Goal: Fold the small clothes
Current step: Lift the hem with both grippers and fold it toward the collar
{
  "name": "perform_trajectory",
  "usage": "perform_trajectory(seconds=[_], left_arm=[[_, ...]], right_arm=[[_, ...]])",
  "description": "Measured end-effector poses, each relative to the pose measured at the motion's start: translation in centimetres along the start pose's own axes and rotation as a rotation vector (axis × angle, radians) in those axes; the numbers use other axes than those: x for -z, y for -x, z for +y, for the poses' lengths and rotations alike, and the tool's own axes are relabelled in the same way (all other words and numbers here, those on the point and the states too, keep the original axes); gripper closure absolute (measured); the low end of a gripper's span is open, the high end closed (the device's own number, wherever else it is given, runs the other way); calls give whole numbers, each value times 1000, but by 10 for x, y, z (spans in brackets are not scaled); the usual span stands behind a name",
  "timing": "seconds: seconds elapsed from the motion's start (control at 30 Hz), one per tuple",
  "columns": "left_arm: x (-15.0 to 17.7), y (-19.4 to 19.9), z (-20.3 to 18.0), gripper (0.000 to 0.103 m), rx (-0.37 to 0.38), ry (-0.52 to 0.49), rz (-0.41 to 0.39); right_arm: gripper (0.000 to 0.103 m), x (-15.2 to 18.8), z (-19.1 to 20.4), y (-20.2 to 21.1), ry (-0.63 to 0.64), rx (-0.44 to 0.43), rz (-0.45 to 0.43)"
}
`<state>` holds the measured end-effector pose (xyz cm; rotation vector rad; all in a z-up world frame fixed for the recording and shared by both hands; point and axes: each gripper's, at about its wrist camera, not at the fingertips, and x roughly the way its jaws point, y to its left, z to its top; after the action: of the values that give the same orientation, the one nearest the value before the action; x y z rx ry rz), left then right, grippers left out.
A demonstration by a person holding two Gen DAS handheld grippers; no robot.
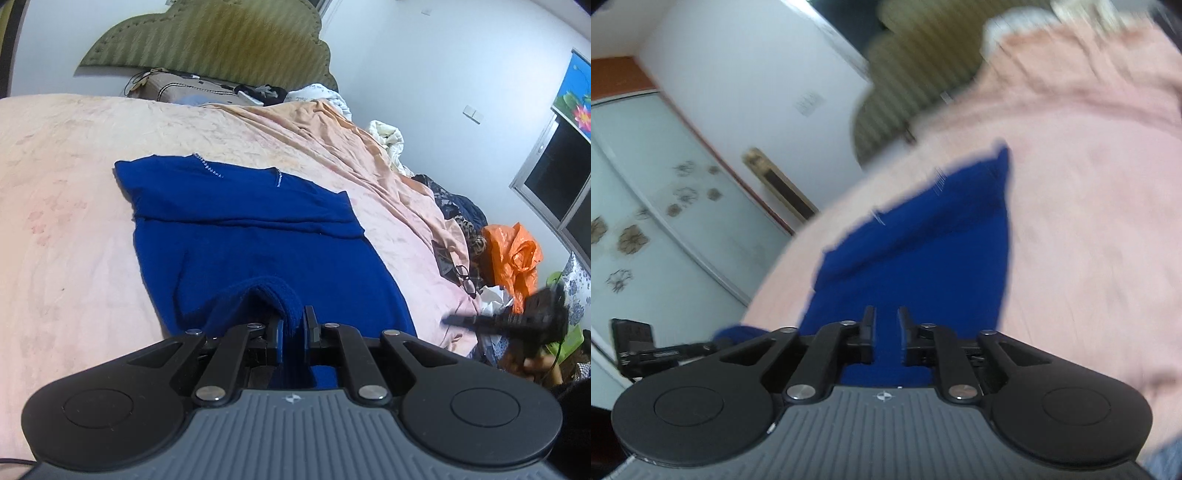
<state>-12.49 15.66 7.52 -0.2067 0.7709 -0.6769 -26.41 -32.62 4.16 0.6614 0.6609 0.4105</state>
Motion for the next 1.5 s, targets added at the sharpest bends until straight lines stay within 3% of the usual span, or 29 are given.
perform_trajectory(seconds=[0.1, 0.2, 0.3, 0.5, 0.57, 0.63, 0.73, 0.87, 0.97, 1.13, 1.33, 1.5], left_arm=[[1, 1, 4, 94, 7, 20, 5], [1, 1, 3, 94, 13, 18, 3], [2, 0, 3, 94, 13, 25, 10], [3, -1, 3, 93, 9, 39, 8], [4, -1, 4, 93, 5, 46, 11], [5, 0, 3, 93, 3, 35, 10], [4, 5, -1, 93, -9, 5, -7], [-5, 8, -2, 93, -20, 11, -49], [-16, 8, -2, 93, -22, 16, -100], [-41, -1, -2, 94, -52, 21, -137], [-79, -20, 8, 93, -70, 50, -166], [-119, -60, 22, 94, -125, 43, -153]], right_arm=[[64, 26, -19, -7, -37, 18, 100], [64, 57, -39, -10, -100, -25, 188], [52, 86, -51, -20, -149, -57, 247], [48, 111, -60, -50, -156, -128, 221], [52, 110, -59, -58, -148, -164, 211], [94, 111, -54, -61, -144, -203, 245], [93, 107, -48, -48, -120, -166, 276], [93, 80, -29, -16, -84, -235, 186], [93, 47, -14, 0, -81, -339, 44], [93, -4, -11, -8, -136, -434, -140], [93, -58, -24, -33, -258, -419, -272], [93, -95, -30, -74, -314, -371, -318]])
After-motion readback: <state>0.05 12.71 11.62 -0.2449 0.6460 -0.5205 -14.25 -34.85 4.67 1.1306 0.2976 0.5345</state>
